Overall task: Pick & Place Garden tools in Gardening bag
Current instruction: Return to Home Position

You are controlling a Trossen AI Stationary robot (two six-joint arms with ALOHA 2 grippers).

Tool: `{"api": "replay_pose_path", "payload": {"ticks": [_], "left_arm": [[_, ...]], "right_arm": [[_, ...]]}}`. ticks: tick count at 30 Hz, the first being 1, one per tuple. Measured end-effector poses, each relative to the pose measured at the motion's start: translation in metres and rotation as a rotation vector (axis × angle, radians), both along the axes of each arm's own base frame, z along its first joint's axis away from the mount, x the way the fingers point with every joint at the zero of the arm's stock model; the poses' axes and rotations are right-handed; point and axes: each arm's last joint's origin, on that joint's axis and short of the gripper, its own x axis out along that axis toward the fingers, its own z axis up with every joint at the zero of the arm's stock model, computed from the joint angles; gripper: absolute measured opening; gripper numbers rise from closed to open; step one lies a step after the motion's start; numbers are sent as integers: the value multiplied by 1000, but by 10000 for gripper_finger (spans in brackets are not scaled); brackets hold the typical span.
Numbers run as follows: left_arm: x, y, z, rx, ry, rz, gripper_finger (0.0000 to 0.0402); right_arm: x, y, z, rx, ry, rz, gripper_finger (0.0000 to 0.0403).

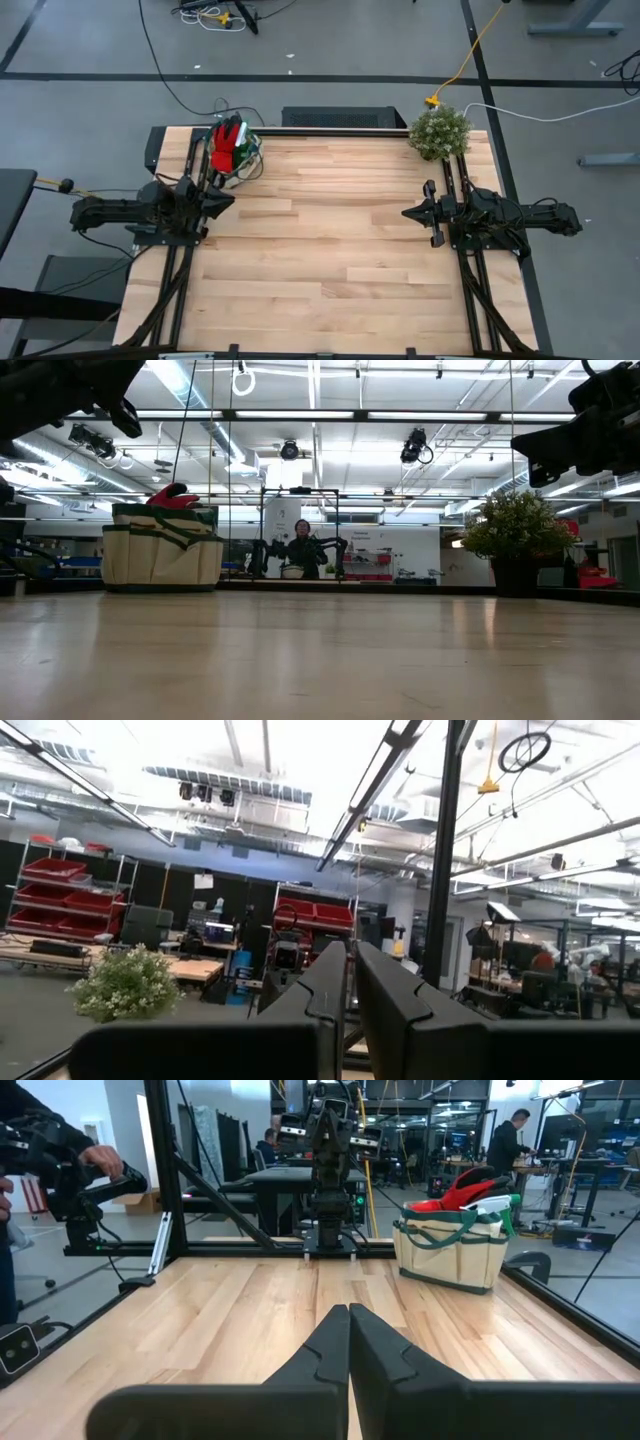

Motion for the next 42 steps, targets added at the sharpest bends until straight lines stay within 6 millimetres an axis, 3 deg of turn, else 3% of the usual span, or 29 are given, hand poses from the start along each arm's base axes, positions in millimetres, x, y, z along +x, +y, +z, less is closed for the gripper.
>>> {"api": "replay_pose_path", "payload": {"ticks": [6, 35, 42], "left_arm": [[-3, 0, -1, 6, 6, 3, 32], [7, -3, -42, 15, 437, -26, 32], [7, -3, -44, 59, 458, -14, 32]], "right_arm": [[0, 0, 0, 0, 0, 0, 10], [0, 0, 0, 0, 0, 0, 10], [0, 0, 0, 0, 0, 1, 10]]}}
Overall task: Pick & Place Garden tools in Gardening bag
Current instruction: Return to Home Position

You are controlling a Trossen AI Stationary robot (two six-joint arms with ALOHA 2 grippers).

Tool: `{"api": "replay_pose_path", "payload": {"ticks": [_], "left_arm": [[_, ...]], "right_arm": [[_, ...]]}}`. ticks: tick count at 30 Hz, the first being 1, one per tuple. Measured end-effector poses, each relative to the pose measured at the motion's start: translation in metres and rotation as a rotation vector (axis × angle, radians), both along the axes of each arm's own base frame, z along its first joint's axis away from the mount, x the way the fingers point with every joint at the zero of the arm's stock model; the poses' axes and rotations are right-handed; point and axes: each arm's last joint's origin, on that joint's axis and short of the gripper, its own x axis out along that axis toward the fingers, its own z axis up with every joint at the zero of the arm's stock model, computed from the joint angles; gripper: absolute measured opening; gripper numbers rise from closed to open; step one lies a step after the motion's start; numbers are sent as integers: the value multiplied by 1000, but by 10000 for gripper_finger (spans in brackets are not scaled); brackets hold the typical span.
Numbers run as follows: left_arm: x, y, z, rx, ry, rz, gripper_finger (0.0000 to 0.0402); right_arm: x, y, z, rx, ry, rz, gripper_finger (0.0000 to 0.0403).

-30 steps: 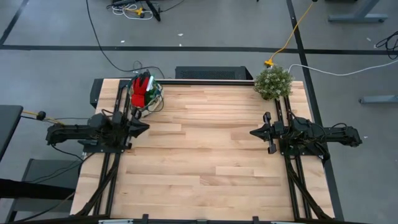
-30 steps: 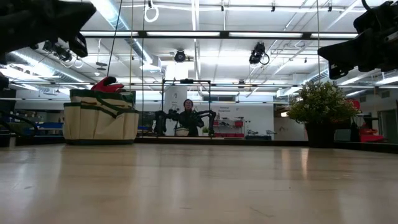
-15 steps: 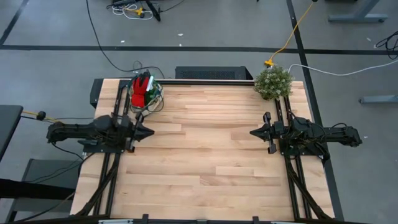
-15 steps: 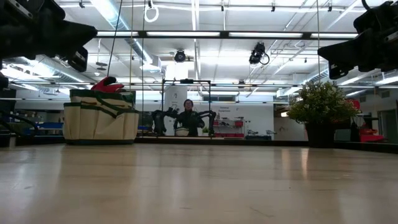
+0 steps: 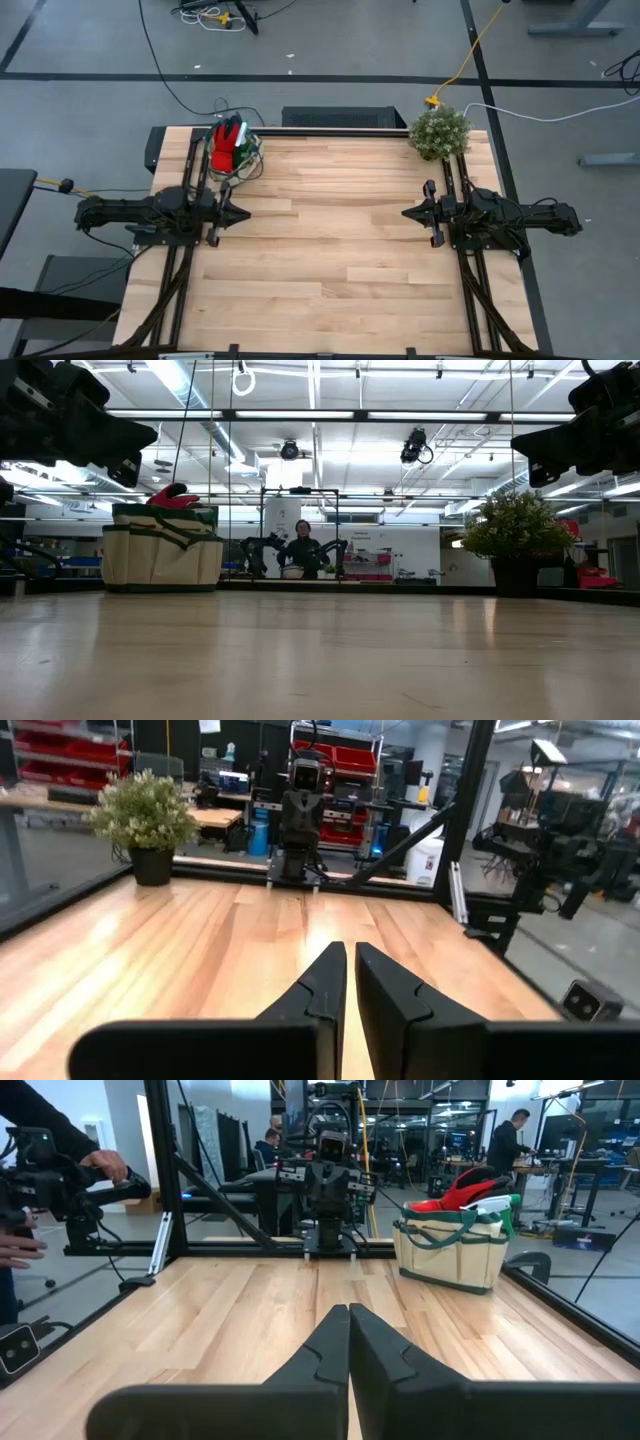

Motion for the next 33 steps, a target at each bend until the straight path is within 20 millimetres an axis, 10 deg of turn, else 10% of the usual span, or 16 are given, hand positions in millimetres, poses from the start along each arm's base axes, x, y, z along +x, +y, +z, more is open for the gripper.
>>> {"api": "replay_pose_path", "payload": {"ticks": [33], "left_arm": [[0, 0, 3, -6, -36, 0, 32]], "right_arm": [[0, 0, 0, 0, 0, 0, 10]]}}
